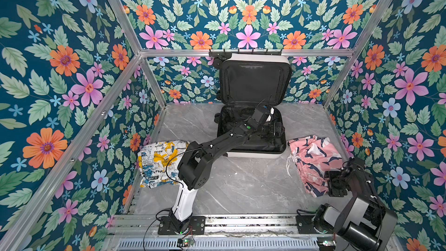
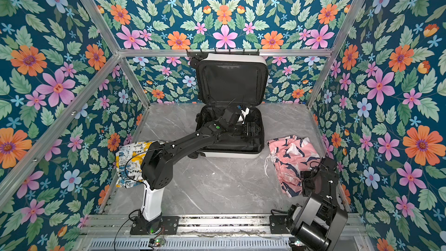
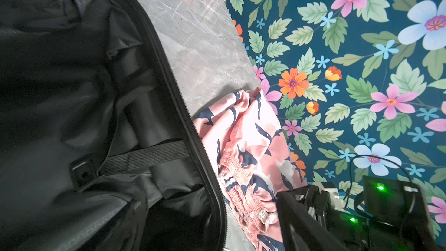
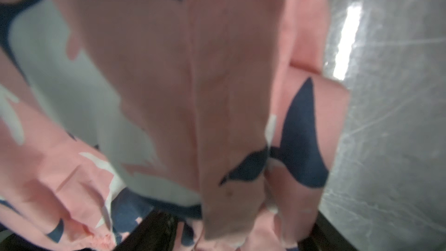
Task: Pack the luggage
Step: 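Lift the pink shorts with the right gripper and carry them over the suitcase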
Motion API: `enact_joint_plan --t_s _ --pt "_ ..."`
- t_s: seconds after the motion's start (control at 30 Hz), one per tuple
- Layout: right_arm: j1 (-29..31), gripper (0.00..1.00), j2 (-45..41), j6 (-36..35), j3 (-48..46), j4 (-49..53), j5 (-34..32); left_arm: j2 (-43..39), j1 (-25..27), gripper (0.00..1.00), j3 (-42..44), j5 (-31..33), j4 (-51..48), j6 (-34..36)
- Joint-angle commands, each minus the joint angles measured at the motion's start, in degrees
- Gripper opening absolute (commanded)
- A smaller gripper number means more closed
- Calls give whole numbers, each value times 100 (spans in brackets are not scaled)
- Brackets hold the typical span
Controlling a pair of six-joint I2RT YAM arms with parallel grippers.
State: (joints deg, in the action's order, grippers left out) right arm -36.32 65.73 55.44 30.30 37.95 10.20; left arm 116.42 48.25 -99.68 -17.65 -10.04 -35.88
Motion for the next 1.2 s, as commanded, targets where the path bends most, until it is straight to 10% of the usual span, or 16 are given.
enact_joint_plan --t_s 0.0,0.43,0.77,1.17 --pt "10 66 88 133 -29 -140 -245 -54 -68 87 -8 -2 56 -33" --pt "85 43 563 -136 14 -721 -231 113 -316 87 -215 -167 90 -173" --pt "256 1 902 -620 507 -909 -185 134 -565 87 -289 -264 73 -174" --pt "1332 0 -88 -1212 1770 -151 -1013 100 -894 87 -255 -406 133 -122"
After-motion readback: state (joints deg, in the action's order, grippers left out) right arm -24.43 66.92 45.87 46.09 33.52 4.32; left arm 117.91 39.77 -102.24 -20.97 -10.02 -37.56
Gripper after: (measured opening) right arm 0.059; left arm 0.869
